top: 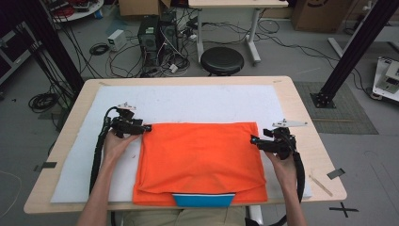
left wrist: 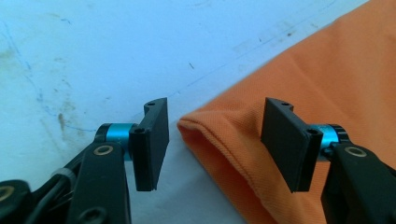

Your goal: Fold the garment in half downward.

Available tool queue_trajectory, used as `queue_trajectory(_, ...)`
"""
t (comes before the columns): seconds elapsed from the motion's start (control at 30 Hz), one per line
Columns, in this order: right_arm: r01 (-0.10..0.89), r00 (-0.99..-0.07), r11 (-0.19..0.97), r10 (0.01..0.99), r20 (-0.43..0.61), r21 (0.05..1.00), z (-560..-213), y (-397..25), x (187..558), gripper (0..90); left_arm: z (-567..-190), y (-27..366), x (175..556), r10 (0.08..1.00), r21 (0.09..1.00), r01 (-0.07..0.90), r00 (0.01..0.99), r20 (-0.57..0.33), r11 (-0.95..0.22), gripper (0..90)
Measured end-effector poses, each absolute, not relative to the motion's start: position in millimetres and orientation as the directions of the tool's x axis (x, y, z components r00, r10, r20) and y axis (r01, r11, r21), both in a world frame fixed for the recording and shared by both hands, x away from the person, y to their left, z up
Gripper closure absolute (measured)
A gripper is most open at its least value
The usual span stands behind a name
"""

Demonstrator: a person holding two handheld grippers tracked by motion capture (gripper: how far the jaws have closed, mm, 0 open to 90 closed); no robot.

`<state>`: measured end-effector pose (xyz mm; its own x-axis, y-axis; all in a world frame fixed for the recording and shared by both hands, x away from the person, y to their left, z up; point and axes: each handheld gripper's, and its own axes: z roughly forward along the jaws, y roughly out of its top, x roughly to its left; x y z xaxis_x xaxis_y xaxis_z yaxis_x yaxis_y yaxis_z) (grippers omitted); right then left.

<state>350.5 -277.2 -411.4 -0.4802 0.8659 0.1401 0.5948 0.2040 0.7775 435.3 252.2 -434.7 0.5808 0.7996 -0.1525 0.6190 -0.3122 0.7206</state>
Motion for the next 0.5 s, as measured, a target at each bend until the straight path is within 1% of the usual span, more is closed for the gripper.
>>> queue_trajectory(0.07, 0.6, -0.474, 0.197, 0.868, 0.146, 0.776, -413, -279, 352, 34.5, -440, 252, 437, 0.797, 0.718, 0.621, 0.583, -0.156, -0.314, 43.6)
queue_trajectory(0.1, 0.606, -0.468, 0.191, 0.871, 0.152, 0.772, -413, -280, 353, 34.2, -443, 252, 437, 0.795, 0.716, 0.625, 0.585, -0.163, -0.313, 46.2)
queue_trajectory(0.23, 0.615, -0.453, 0.189, 0.879, 0.146, 0.766, -416, -281, 356, 33.8, -444, 251, 432, 0.795, 0.733, 0.59, 0.596, -0.112, -0.339, 52.9)
queue_trajectory(0.3, 0.615, -0.443, 0.187, 0.886, 0.139, 0.766, -417, -281, 359, 33.4, -445, 250, 429, 0.789, 0.74, 0.567, 0.609, -0.079, -0.363, 60.6)
queue_trajectory(0.4, 0.627, -0.419, 0.187, 0.9, 0.125, 0.756, -417, -283, 371, 32.5, -447, 250, 426, 0.77, 0.753, 0.547, 0.633, -0.085, -0.366, 73.6)
queue_trajectory(0.43, 0.64, -0.409, 0.185, 0.904, 0.126, 0.746, -417, -282, 377, 32.5, -447, 249, 425, 0.766, 0.755, 0.547, 0.636, -0.093, -0.362, 76.4)
queue_trajectory(0.47, 0.642, -0.414, 0.197, 0.903, 0.119, 0.741, -416, -283, 385, 32.5, -447, 249, 425, 0.76, 0.751, 0.54, 0.645, -0.079, -0.38, 79.9)
queue_trajectory(0.5, 0.65, -0.414, 0.202, 0.902, 0.119, 0.732, -416, -282, 392, 32.4, -447, 248, 425, 0.759, 0.752, 0.539, 0.646, -0.08, -0.379, 80.9)
